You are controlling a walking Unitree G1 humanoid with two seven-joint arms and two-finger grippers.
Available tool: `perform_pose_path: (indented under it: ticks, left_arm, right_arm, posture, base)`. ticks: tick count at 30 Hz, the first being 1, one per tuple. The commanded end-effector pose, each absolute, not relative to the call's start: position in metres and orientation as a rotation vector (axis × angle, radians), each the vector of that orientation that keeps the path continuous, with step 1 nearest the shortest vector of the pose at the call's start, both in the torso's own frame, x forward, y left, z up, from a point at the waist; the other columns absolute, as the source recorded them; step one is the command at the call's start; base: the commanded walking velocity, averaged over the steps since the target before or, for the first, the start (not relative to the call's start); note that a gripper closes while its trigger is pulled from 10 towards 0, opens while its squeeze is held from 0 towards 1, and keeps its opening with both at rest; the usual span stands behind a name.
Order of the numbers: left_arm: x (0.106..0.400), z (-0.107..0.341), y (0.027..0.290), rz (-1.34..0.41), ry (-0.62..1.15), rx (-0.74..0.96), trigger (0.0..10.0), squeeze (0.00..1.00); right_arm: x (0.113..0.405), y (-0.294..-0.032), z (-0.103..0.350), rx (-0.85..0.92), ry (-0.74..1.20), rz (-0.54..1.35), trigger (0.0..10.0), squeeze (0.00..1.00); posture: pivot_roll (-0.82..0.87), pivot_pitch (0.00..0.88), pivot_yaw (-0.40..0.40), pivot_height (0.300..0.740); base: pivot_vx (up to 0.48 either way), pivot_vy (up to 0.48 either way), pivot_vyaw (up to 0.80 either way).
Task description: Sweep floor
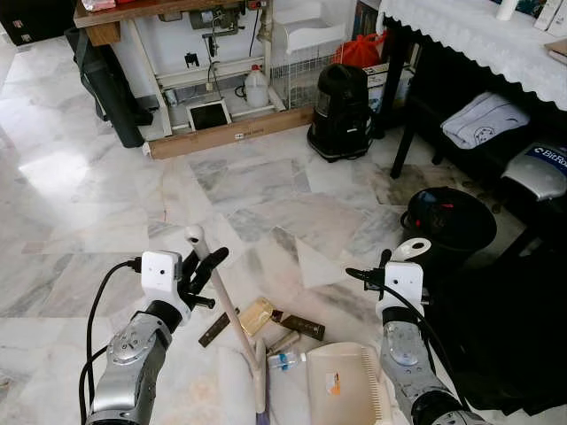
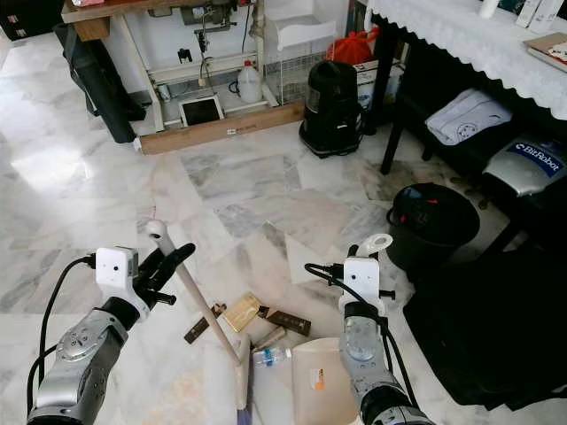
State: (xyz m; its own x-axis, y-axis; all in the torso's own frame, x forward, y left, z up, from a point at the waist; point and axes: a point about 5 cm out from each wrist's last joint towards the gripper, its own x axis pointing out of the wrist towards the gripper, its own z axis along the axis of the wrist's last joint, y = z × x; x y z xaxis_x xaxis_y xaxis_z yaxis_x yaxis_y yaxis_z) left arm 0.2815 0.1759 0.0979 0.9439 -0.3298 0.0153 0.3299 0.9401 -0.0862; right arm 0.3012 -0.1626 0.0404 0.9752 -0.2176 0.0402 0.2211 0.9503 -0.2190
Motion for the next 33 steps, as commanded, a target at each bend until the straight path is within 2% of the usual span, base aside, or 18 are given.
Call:
perform_pose_path:
  ticks: [1,17,33]
  left_arm:
    - [0.2811,0.1049,0.174,-0.382,-0.017,-0.125,10.0,0.0]
    - [0.2785,0.1067,0.1717,-0.464,0.047,-0.255,10.0,0.0]
    - [0.2743,0.1079,0.1694,-0.492,0.086,-0.459,10.0,0.0]
  right_arm:
    - [0.3014,-0.16,0.0382,-0.235,0.002,-0.207,10.0,0.0]
    - [0.3018,-0.1603,0.0377,-0.236,0.01,-0.206,10.0,0.0]
    - [0.3022,-0.1588,0.0378,-0.234,0.012,-0.206,10.0,0.0]
  posture:
    - [0.17,0.099,0.07,0.74]
    - [0.17,0.097,0.068,0.74]
    - [0.17,0.097,0.068,0.74]
  base:
    - [0.0,0.0,0.0]
    - [0.0,0.0,0.0]
    - [0.0,0.0,0.0]
